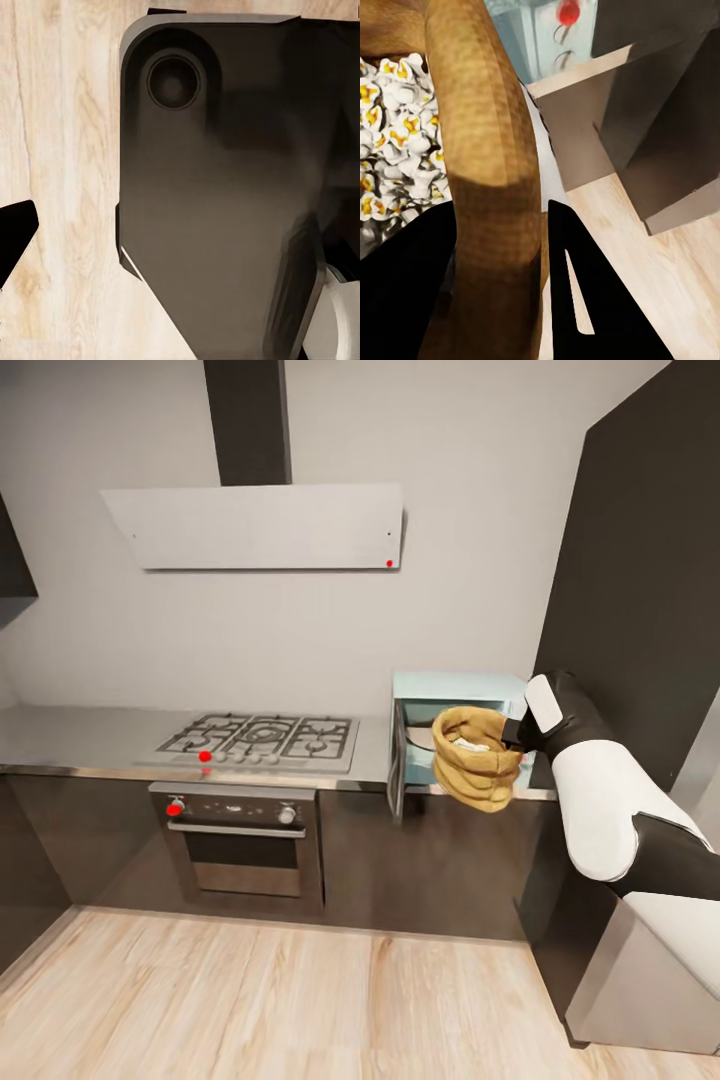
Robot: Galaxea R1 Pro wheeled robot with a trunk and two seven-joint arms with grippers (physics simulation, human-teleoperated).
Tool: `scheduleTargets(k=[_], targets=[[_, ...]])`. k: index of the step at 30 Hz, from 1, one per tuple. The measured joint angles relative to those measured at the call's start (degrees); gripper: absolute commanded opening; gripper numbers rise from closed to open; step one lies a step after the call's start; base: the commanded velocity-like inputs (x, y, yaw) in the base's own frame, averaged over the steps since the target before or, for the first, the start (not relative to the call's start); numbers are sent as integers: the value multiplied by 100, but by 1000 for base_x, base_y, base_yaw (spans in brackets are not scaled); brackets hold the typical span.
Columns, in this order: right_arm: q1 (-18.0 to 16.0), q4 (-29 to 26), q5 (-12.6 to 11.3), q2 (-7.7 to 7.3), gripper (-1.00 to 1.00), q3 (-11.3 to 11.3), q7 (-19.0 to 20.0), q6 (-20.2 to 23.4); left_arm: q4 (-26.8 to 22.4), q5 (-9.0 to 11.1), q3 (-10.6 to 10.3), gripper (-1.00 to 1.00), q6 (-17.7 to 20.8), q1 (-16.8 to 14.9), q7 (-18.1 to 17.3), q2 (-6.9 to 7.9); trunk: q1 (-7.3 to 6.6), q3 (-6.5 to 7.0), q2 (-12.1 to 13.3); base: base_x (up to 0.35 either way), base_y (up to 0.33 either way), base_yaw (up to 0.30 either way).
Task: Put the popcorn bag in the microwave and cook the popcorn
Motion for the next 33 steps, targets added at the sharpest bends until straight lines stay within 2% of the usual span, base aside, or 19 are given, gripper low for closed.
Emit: scheduleTargets(k=[4, 12, 24, 30, 33], targets=[[0, 2, -6, 6, -100, 13, 0, 0, 0, 0, 0, 100, 1, 0, 0, 0, 1, 0, 0, 231, 0, 0], [0, 9, 1, -6, -100, 37, -9, 0, 0, -20, 10, 100, -51, 0, -3, 2, 2, 0, 0, 53, 0, 0], [0, 89, -7, -30, -100, 54, -26, 0, 0, -18, 0, 100, -31, 0, -48, 0, 1, 0, 0, 290, 0, 0], [0, 127, -20, -52, -100, 54, -33, 0, -1, -18, 6, 100, -38, 0, -48, 2, 3, 0, 1, 35, 0, 0], [1, 397, -29, -53, -100, 50, -38, -1, -1, -21, 8, 100, -51, 0, -47, 6, 3, 0, 1, 1, 0, 0]])
